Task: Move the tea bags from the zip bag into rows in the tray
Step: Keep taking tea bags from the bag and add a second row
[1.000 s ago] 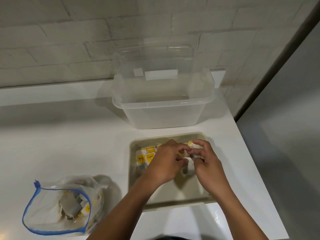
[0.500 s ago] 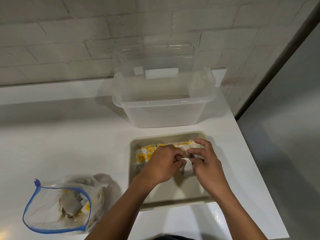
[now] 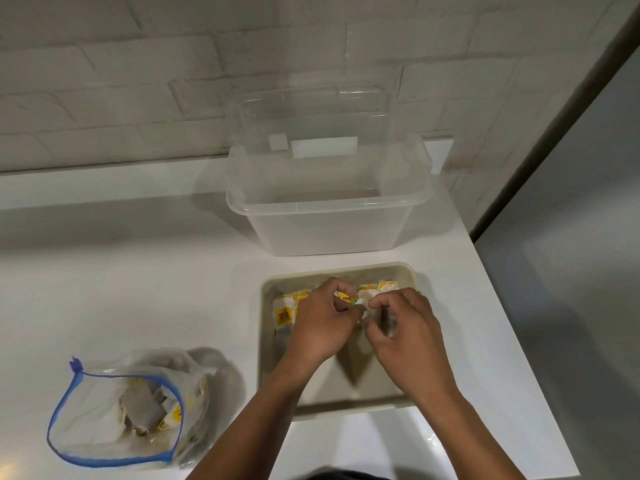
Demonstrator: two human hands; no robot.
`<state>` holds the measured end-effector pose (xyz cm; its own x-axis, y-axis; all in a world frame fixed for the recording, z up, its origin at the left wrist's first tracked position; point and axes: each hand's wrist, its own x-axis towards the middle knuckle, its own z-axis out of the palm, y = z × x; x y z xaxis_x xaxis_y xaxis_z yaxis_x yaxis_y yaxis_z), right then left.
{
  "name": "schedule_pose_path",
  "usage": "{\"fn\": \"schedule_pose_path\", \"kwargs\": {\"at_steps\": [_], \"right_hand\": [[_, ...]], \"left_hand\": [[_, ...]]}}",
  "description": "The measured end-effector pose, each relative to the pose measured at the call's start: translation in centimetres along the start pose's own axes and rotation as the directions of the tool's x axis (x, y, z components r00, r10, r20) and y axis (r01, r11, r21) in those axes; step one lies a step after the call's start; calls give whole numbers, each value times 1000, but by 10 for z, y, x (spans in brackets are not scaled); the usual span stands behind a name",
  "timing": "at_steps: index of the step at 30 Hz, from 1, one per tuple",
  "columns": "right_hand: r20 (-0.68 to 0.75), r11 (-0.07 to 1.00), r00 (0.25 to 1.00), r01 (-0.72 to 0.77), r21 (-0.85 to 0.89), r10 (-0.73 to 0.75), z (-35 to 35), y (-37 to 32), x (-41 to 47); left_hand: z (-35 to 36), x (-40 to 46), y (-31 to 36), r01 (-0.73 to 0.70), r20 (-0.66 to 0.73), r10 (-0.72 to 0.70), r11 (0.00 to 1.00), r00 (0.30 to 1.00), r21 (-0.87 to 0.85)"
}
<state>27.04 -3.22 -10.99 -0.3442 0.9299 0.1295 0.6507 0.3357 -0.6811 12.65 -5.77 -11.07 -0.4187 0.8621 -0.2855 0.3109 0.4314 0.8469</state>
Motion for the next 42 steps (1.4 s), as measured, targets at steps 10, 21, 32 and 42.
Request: {"fn": "schedule_pose_path", "kwargs": {"at_steps": [10, 21, 32, 42], "right_hand": [[114, 982, 988, -120, 149, 103, -3, 0, 4], [193, 886, 942, -325, 331, 274, -7, 0, 3], [253, 979, 946, -201, -37, 203, -20, -4, -5], [616, 975, 762, -99, -199, 203, -13, -1, -17]], "left_hand": [[-5, -5, 11, 115, 150, -75, 953, 986, -279], [-18, 12, 4, -322, 248, 279, 934, 928, 155], [9, 46, 16, -330, 393, 201, 897, 897, 295], [35, 53, 26, -336, 396, 224, 911, 890, 241]]}}
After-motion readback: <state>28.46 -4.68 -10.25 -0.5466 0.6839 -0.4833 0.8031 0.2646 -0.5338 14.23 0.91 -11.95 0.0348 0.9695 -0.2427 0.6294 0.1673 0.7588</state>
